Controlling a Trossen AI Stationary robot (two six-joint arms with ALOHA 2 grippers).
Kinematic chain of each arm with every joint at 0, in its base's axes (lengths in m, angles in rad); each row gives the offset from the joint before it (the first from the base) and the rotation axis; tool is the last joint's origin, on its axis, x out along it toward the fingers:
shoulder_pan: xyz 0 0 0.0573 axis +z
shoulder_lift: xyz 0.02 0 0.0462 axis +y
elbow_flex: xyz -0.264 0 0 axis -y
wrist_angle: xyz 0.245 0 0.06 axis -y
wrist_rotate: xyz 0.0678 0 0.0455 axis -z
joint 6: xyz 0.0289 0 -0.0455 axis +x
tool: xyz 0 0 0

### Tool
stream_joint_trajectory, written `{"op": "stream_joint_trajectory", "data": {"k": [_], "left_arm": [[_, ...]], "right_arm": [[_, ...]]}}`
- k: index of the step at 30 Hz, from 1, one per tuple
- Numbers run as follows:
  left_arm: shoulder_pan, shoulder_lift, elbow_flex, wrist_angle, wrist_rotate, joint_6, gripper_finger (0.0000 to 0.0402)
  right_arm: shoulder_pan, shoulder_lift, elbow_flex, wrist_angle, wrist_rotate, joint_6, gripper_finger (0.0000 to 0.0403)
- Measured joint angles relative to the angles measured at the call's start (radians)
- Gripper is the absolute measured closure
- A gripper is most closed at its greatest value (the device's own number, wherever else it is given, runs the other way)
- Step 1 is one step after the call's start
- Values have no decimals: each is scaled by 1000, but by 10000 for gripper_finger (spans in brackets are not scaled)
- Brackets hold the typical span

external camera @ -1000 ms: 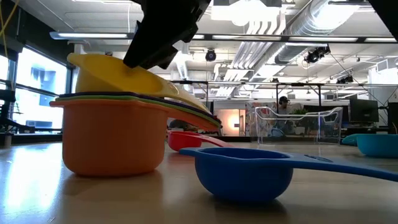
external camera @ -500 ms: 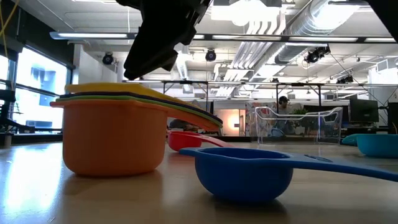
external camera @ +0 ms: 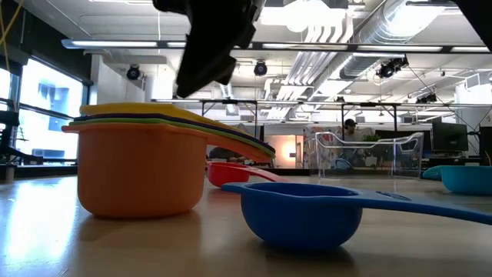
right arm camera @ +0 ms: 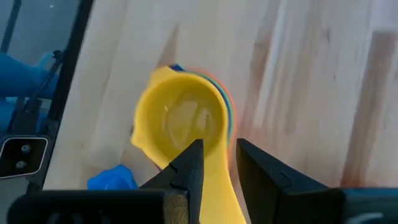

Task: Nest measuring cups in basket
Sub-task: Stack the yellow measuring cup on top of the violet measuring cup

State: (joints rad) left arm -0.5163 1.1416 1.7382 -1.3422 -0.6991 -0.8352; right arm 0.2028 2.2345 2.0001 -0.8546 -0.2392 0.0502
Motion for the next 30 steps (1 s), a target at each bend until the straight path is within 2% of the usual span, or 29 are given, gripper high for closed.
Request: {"op": "stream_joint_trajectory", "data": {"k": [6,11,17,19,30], "left_arm": [[0,0,0,0,0,1,286],[0,0,0,0,0,1,286],[0,0,0,0,0,1,286],[0,0,0,0,0,1,286],[0,0,0,0,0,35,286]], "right_arm": [[23,0,-2,-65,-3,67,316],[55,0,-3,-46,7,96,316],[52,0,-3,-60,270,228,316],[29,0,-3,-64,311,262,316],[-28,8,-3,-147,236,203,316]]}}
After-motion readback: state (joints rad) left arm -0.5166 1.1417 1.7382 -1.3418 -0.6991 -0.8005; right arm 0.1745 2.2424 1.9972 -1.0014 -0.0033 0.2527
